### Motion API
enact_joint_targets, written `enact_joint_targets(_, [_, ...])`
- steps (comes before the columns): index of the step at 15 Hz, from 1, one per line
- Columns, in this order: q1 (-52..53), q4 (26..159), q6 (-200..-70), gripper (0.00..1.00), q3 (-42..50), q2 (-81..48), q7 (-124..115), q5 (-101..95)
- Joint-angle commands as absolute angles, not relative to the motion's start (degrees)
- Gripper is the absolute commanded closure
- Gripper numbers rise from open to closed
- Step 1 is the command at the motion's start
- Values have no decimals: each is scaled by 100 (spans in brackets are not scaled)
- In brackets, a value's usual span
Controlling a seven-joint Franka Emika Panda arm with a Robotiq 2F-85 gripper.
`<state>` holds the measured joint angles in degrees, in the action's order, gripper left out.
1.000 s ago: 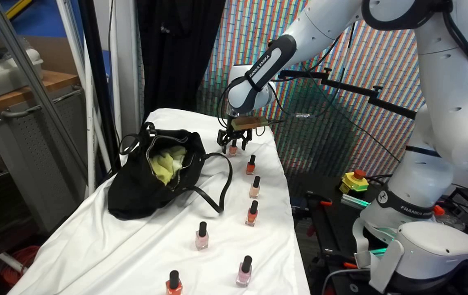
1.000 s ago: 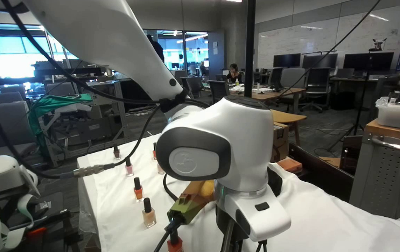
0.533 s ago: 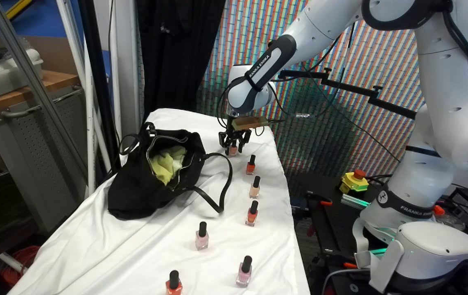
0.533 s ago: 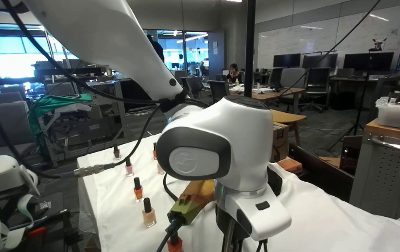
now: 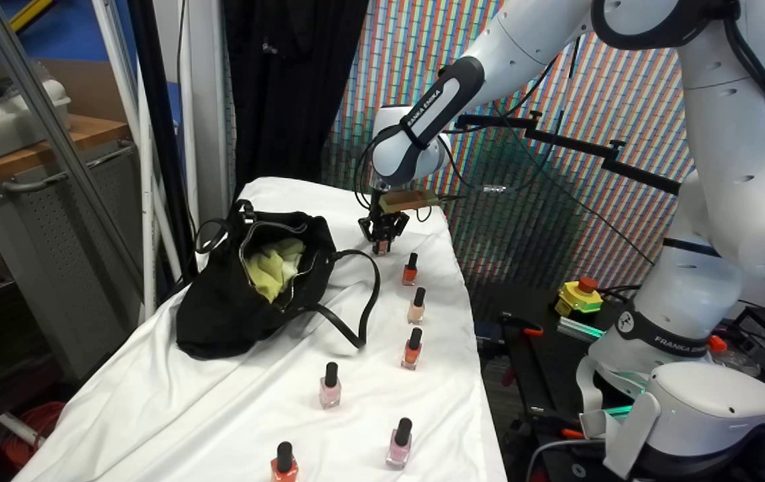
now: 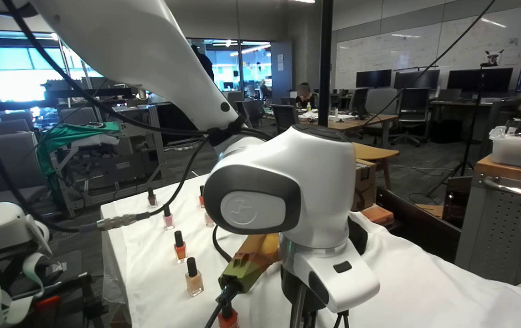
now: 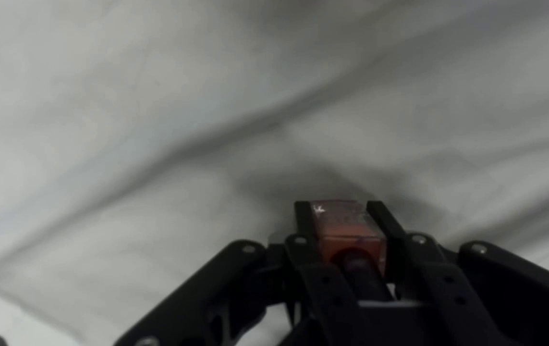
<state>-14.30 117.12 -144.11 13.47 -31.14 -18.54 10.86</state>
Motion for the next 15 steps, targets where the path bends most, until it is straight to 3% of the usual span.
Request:
enact_joint_targets(1, [-1369,11724,-14199,84,1372,-2978,-1753,1013])
enact_joint_targets(15, [-270,12573,-13397,84,1187,-852,-2015,-1047])
